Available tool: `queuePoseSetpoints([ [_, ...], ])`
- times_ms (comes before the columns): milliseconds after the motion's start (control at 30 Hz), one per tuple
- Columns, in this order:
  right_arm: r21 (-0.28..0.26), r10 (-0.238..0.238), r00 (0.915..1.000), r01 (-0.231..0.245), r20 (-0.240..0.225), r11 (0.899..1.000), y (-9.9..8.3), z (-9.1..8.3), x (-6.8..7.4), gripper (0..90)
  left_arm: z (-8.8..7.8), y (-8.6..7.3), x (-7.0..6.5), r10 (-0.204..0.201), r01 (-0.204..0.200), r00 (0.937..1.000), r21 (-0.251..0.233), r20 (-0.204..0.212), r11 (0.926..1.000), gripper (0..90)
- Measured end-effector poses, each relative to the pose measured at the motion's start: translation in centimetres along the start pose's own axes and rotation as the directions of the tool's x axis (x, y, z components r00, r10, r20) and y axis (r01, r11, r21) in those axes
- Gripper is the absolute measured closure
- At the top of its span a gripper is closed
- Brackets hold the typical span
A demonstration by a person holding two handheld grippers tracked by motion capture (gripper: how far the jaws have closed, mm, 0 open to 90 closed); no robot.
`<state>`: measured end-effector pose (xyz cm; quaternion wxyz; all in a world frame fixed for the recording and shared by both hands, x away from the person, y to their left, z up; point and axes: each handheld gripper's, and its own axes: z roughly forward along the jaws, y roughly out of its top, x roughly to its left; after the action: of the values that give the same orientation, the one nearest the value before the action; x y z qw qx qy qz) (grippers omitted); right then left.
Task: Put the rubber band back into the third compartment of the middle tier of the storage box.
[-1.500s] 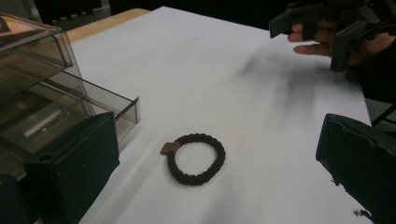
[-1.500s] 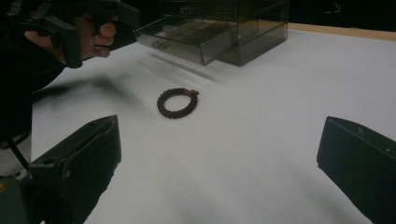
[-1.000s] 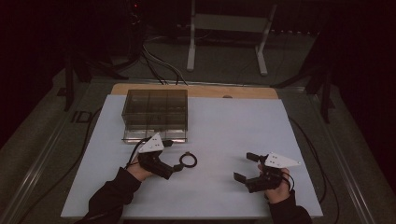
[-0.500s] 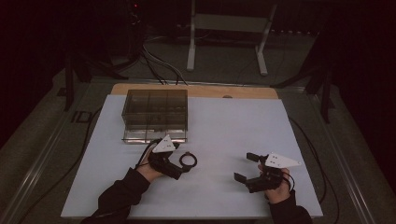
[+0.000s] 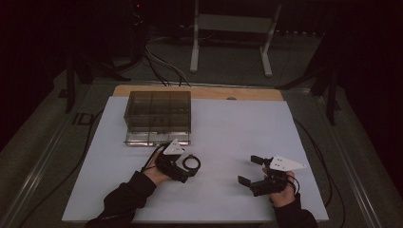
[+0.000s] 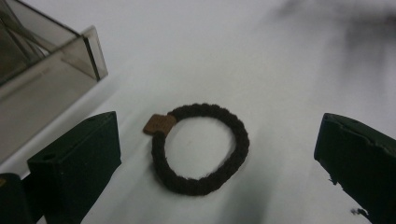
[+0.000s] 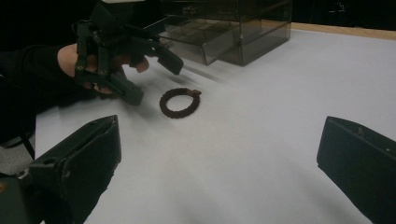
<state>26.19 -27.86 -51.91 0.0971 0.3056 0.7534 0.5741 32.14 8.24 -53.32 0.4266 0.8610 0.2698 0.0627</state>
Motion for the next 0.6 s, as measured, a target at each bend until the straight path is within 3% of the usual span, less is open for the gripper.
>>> queuePoseSetpoints([
  [33, 0.000, 0.001, 1.0000, -0.001, -0.001, 1.000, -0.01, 0.01, -0.04, 0.0, 0.04, -0.01, 0.03, 0.000, 0.001, 0.9998, 0.009, -0.022, 1.0000, 3.8],
  [267, 0.000, 0.004, 1.0000, -0.004, -0.003, 1.000, -0.03, -0.01, -0.05, 0.0, 0.39, -0.05, 0.03, 0.011, -0.008, 0.9973, 0.054, -0.073, 0.9985, 17.7],
  [600, 0.000, 0.003, 1.0000, -0.003, -0.001, 1.000, -0.02, 0.03, -0.06, 0.0, 0.36, -0.13, 0.40, 0.033, -0.025, 0.9892, 0.057, -0.143, 0.9981, 52.9],
])
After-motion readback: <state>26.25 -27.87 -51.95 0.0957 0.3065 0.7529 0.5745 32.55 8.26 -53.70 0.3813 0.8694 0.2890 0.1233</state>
